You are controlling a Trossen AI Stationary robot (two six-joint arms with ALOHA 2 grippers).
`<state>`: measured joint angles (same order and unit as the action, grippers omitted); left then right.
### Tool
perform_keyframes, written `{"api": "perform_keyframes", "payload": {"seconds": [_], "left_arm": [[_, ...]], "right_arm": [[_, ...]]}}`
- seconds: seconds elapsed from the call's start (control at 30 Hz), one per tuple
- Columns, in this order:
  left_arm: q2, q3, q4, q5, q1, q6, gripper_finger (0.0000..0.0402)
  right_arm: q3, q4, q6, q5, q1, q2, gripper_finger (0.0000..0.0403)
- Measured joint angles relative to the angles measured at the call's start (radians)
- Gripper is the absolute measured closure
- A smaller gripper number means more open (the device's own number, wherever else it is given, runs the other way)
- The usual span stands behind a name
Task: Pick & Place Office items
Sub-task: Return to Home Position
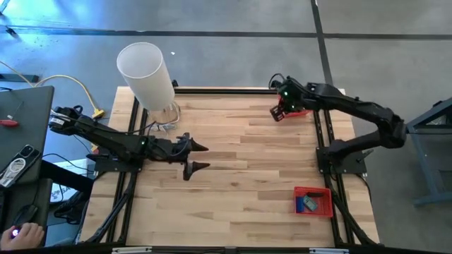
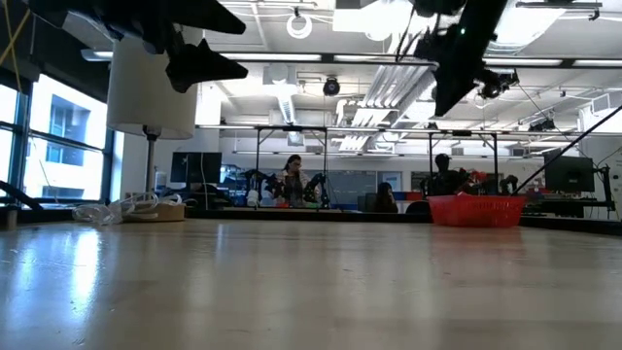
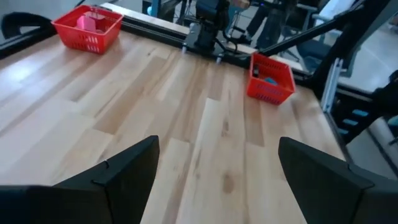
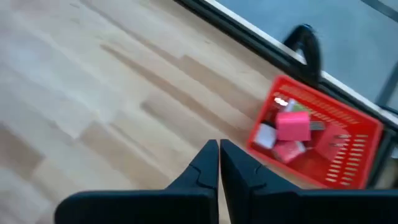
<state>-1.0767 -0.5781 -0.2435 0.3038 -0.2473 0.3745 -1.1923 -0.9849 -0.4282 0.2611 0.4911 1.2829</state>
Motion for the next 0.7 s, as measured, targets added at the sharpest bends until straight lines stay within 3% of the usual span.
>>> {"api": "perform_keyframes", "payload": {"seconds": [0.27, 0.43, 0.57, 0.7], "left_arm": [[0.000, 0.000, -0.061, 0.008, 0.000, 0.009, 0.0080], [0.000, 0.000, -0.058, 0.012, 0.000, -0.113, 0.0104], [0.026, 0.000, -0.022, 0.004, 0.000, -0.140, 0.0183], [0.100, 0.000, 0.120, 0.002, 0.000, -0.143, 0.0312]], "right_arm": [[0.000, 0.001, -0.098, 0.048, -0.188, -0.028, 0.0401], [0.000, 0.006, -0.151, 0.056, -0.288, -0.028, 0.0401], [0.000, 0.024, -0.179, 0.057, -0.390, -0.028, 0.0401], [0.000, 0.024, -0.177, 0.054, -0.499, -0.055, 0.0401]]}}
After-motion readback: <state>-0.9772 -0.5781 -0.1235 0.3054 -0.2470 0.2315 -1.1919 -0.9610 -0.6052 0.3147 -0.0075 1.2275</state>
